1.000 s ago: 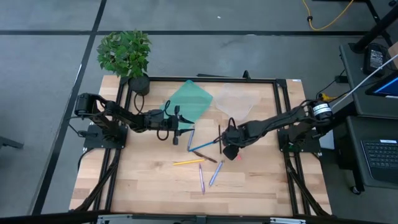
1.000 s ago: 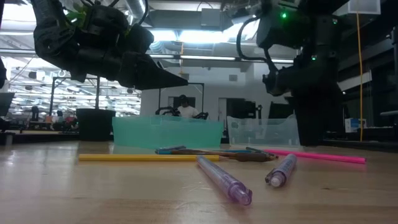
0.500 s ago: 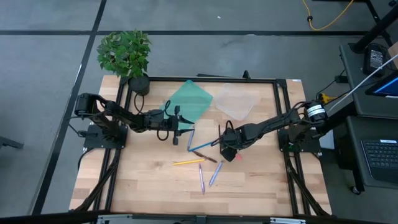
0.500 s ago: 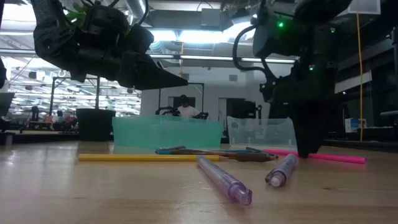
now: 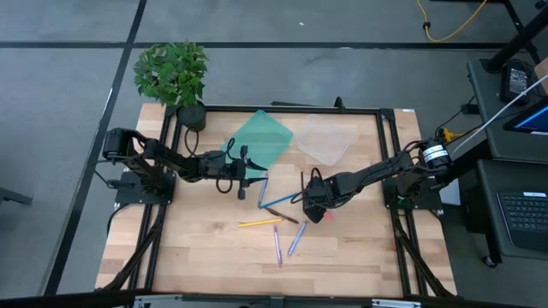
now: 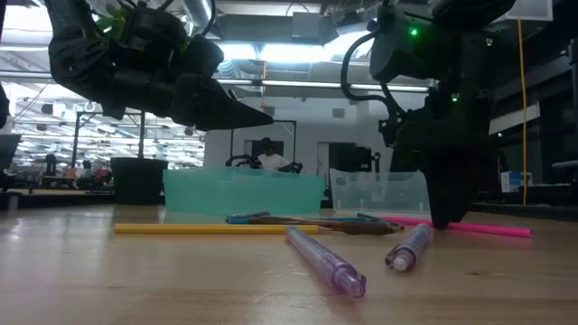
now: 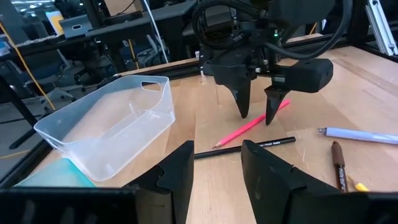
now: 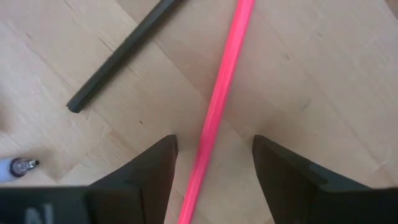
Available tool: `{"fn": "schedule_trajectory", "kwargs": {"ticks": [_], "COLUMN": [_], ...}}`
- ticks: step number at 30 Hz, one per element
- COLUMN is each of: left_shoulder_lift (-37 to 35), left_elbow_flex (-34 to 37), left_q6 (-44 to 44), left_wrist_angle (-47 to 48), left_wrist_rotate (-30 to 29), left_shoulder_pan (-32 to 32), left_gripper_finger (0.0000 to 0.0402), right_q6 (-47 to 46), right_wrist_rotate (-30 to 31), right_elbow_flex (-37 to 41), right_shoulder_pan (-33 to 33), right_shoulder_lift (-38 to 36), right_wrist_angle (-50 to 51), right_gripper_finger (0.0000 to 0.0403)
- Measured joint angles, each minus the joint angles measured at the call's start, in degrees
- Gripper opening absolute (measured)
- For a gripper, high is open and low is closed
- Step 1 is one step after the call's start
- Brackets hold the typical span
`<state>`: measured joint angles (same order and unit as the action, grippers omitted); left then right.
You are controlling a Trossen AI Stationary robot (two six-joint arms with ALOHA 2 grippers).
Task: Sort pens & pencils
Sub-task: Put the pink pencil into the blue bin
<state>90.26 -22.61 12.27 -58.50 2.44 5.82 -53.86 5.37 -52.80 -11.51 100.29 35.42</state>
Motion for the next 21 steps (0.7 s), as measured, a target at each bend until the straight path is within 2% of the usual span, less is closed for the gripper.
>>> {"fn": "schedule_trajectory", "kwargs": {"ticks": [14, 17, 21], "left_shoulder_lift": [0.00, 0.00, 0.00], "left_elbow_flex": [0.00, 0.00, 0.00], "left_q6": [-0.09, -0.07, -0.09], "left_wrist_angle": [0.02, 0.02, 0.02], "left_wrist_rotate": [0.01, 0.00, 0.00], "left_shoulder_pan": [0.00, -0.01, 0.00], "left_gripper_finger": [0.0128, 0.0128, 0.0128], "right_q6": [-4.83, -4.82, -4.60], "right_wrist_rotate": [-1.43, -1.79, -2.24], "right_elbow_flex": [0.07, 0.09, 0.09], "right_shoulder_pan": [0.04, 0.04, 0.04], "right_shoulder_lift": [0.02, 0.02, 0.02], "right_wrist_angle": [-0.22, -0.30, -0.61], "right_gripper_finger": [0.0210, 0.0192, 0.0148]}}
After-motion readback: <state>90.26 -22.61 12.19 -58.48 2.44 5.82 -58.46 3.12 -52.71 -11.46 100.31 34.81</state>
